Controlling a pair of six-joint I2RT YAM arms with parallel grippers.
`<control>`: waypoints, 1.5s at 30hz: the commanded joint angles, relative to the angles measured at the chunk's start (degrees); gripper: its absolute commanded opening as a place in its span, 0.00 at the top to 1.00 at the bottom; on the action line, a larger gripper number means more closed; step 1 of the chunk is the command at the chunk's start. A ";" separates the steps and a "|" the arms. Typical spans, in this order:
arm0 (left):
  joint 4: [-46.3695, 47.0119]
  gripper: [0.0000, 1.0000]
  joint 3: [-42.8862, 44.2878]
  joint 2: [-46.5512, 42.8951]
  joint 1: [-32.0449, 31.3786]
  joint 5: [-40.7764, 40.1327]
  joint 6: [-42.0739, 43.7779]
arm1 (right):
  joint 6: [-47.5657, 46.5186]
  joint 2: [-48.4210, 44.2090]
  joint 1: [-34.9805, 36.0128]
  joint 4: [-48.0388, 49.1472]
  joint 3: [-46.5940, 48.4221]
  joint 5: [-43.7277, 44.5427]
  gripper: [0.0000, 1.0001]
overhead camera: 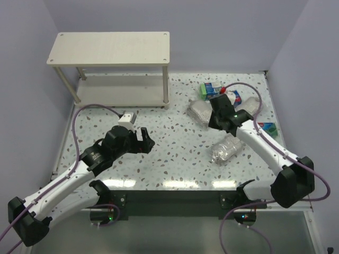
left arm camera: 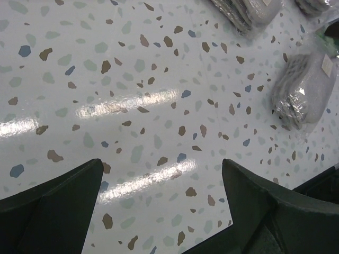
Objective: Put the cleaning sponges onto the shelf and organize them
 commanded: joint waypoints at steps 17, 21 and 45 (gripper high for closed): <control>4.67 0.00 -1.39 -0.14 -0.11 1.93 1.69 | -6.39 3.74 -20.42 1.15 -8.51 -0.10 1.00; 4.84 0.00 -2.44 -0.76 -0.11 1.49 1.25 | -2.09 4.97 -8.93 1.42 -10.01 -3.30 1.00; 8.09 0.00 -2.62 2.58 -0.11 3.06 1.42 | 5.56 -8.12 -2.30 -20.55 -4.28 14.18 1.00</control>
